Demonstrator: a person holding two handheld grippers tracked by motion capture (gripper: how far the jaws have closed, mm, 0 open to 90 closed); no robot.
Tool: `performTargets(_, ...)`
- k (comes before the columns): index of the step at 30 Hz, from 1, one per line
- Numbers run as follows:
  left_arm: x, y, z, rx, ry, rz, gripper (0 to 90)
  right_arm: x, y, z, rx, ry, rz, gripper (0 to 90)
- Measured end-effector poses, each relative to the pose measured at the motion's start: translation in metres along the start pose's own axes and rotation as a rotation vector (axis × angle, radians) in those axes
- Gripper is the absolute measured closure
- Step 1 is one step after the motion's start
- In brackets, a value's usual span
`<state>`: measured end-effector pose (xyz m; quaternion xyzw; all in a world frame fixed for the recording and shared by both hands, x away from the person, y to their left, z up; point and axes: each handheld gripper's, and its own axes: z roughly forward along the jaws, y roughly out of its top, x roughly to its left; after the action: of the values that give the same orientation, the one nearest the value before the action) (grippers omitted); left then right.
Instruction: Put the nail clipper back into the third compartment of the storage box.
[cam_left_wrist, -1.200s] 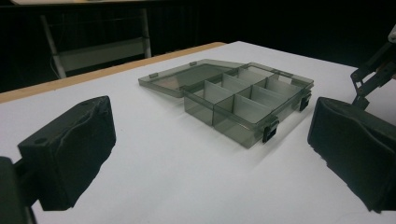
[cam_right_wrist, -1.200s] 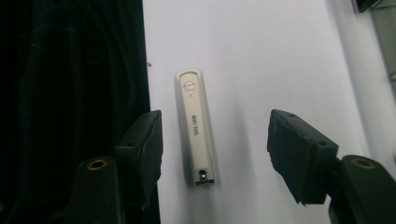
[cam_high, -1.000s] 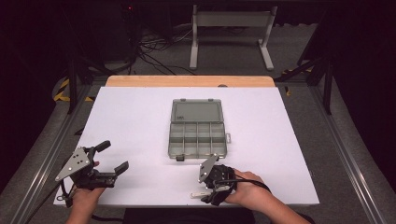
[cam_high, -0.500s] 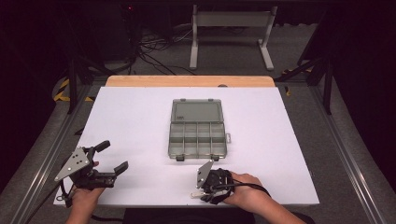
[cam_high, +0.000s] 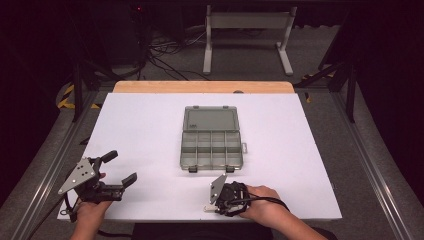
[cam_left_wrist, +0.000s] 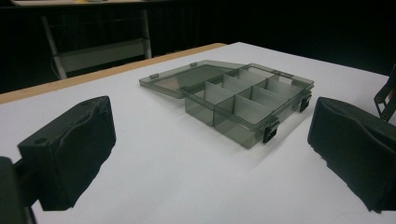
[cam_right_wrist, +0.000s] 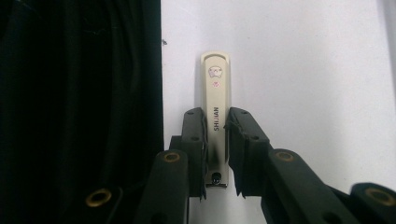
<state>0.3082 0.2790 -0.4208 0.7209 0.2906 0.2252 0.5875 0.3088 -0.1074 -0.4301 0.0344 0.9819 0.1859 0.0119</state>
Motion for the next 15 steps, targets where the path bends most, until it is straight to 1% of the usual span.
performTargets(3,0.0000,0.0000,0.0000,0.000,0.000,0.000,1.8,-0.0008,0.0003,-0.0003,0.005,0.009,-0.001,77.6)
performTargets(6,0.0000,0.0002,-0.0003,0.002,0.000,0.001,1.7,-0.0016,0.0004,-0.0001,0.003,0.012,0.013,77.7)
performTargets(10,0.0001,0.0002,-0.0006,0.003,0.001,0.001,1.7,-0.0022,0.0007,-0.0005,0.005,0.017,0.012,77.8)
performTargets(12,0.0001,0.0003,-0.0006,0.003,0.000,0.000,1.7,-0.0026,0.0007,-0.0010,0.001,0.022,0.016,77.8)
performTargets(15,0.0001,0.0003,-0.0008,0.002,0.001,0.000,1.7,-0.0042,0.0010,-0.0048,-0.023,0.020,0.025,77.8)
